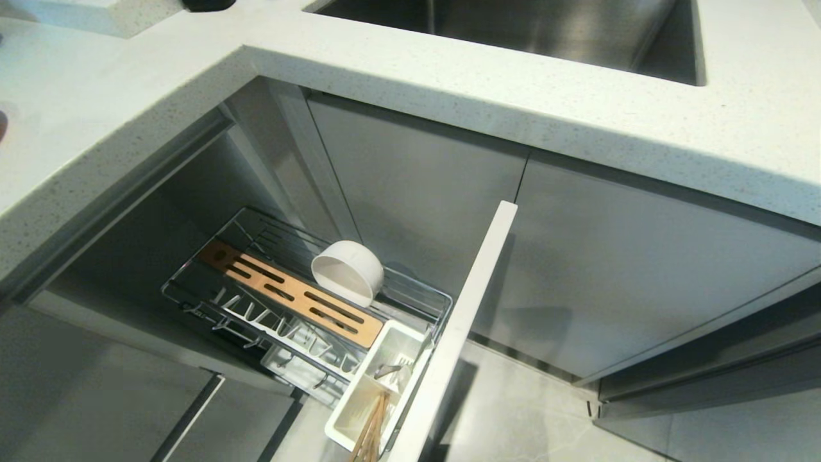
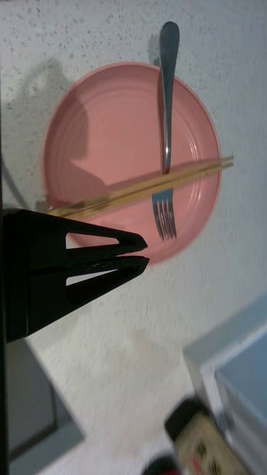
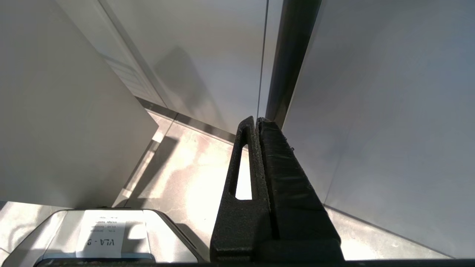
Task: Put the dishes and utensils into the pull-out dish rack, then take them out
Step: Pick up the chopsticks and place it in the cupboard
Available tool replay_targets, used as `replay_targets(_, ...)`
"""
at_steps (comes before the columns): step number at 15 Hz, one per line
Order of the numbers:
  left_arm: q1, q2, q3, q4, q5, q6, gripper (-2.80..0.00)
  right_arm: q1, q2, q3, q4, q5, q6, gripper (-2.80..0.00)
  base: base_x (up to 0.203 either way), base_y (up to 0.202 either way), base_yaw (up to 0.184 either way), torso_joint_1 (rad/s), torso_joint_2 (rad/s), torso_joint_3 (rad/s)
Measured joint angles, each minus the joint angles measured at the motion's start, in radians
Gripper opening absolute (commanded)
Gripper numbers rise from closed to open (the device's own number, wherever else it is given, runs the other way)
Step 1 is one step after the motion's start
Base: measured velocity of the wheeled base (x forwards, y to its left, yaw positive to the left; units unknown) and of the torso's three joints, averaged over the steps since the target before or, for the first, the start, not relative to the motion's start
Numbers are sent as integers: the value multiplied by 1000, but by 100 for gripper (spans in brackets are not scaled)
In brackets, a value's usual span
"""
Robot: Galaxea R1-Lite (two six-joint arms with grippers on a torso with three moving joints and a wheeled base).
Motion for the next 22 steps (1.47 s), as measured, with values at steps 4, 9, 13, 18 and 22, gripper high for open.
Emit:
replay_targets(4, -28, 85, -2, 6, 147, 38, -280, 0, 0, 0, 0, 0, 0, -280, 0, 0, 0, 0, 0, 0)
replay_targets(9, -45, 113, -1, 106, 184, 74, -280, 0, 0, 0, 0, 0, 0, -280, 0, 0, 0, 0, 0, 0)
replay_targets(13, -47, 106, -2, 145, 238, 76, 0, 0, 0, 0, 0, 0, 0, -280, 0, 0, 0, 0, 0, 0)
replay_targets(18, -47, 92, 4, 196, 254, 57, 0, 0, 0, 0, 0, 0, 0, -280, 0, 0, 0, 0, 0, 0)
replay_targets(22, -47, 87, 54, 206, 239, -13, 0, 0, 0, 0, 0, 0, 0, -280, 0, 0, 0, 0, 0, 0)
